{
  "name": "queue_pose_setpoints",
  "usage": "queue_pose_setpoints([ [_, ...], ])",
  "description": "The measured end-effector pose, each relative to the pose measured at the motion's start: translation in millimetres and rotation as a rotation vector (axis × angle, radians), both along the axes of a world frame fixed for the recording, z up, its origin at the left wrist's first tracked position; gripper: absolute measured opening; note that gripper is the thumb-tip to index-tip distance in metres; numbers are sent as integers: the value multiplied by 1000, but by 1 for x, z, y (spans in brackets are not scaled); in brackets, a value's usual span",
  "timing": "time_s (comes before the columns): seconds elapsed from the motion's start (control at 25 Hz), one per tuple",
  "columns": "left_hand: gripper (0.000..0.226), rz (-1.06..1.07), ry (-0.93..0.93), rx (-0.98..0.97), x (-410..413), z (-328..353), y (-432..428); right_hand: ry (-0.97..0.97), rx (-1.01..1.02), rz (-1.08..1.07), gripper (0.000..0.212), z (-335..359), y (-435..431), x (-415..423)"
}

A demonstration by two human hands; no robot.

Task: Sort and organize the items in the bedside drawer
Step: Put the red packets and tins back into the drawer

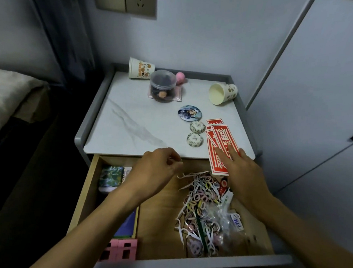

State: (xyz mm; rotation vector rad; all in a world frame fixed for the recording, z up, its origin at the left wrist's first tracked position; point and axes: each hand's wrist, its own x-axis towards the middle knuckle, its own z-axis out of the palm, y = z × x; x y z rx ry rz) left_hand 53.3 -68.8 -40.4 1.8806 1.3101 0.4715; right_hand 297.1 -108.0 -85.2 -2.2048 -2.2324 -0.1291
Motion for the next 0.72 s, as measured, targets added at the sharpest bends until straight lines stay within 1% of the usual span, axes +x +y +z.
queue_pose_setpoints([
  [0.12,4,-20,-26,-47,4,1,-1,2,80,62,72,1,-7,1],
  [0.2,5,-34,-76,-105,4,1,-6,68,162,60,70,10,-9,3],
  [0.24,8,-28,-136,-162,4,2,-9,114,215,42,71,18,-11,2],
  [0.32,20,23,-343,-341,8,8,-14,168,361,48,75,37,-15,-6],
  [0.4,41,69,-631,-588,14,17,-16,193,515,159,73,47,-21,-25],
  [0.44,50,74,-792,-708,16,22,-16,199,544,230,70,51,-24,-40],
  [0.48,53,67,-946,-791,15,27,-17,204,540,298,67,54,-27,-55],
  [0.52,51,68,-1078,-827,14,32,-17,203,514,351,63,55,-28,-68],
  [0.56,44,110,-1177,-832,11,33,-17,203,472,385,61,54,-27,-78],
  [0.6,36,193,-1232,-817,8,33,-17,211,429,403,60,53,-26,-86],
  [0.64,31,304,-1228,-773,4,31,-15,248,362,402,62,52,-24,-93],
  [0.72,26,505,-1096,-647,-9,20,-11,397,178,357,73,52,-19,-104],
])
